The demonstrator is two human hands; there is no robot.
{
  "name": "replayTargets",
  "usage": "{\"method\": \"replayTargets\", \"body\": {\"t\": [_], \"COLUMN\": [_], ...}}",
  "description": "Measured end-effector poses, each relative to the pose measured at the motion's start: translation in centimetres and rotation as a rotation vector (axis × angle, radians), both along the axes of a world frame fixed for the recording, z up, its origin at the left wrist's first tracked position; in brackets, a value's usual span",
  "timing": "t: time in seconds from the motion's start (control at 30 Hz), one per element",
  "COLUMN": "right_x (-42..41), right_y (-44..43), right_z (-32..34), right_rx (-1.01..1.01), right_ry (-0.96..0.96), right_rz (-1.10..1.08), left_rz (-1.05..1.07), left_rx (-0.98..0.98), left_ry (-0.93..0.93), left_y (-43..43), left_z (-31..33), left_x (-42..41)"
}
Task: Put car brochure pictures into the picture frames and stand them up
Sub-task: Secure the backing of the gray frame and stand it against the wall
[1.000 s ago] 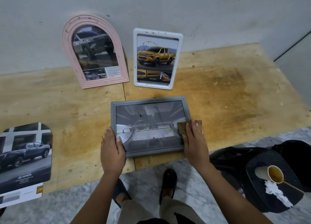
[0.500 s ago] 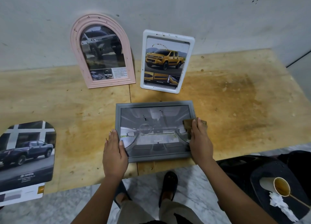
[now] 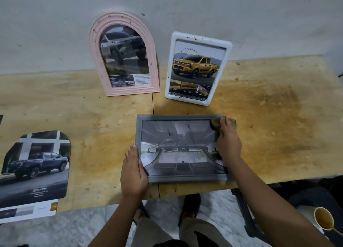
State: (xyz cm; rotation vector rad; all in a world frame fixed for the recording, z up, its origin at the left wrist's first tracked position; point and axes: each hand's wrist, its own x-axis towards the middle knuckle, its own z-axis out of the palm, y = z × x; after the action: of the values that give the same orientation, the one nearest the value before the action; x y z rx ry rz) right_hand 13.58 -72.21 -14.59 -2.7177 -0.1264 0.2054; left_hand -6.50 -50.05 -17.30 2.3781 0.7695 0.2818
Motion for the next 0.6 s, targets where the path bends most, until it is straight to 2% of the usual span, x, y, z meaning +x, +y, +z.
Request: {"method": "replayTargets", "body": {"t": [0.23, 0.6], "right_x": [2.1, 2.6], "right_y": [1.3, 2.8], "right_z": [0.9, 0.6], "right_rx": [0.17, 0.061], "right_ry": [-0.021, -0.048], "right_rz": [-0.087, 0.021], "left_rz": [-0.009, 0.015], "left_rx": [-0.01, -0.068], "left_ry": [-0.011, -0.004], "left_y": [0.0, 0.1], "left_z": [0.0, 0.2], "left_x": [0.0, 0.0]}}
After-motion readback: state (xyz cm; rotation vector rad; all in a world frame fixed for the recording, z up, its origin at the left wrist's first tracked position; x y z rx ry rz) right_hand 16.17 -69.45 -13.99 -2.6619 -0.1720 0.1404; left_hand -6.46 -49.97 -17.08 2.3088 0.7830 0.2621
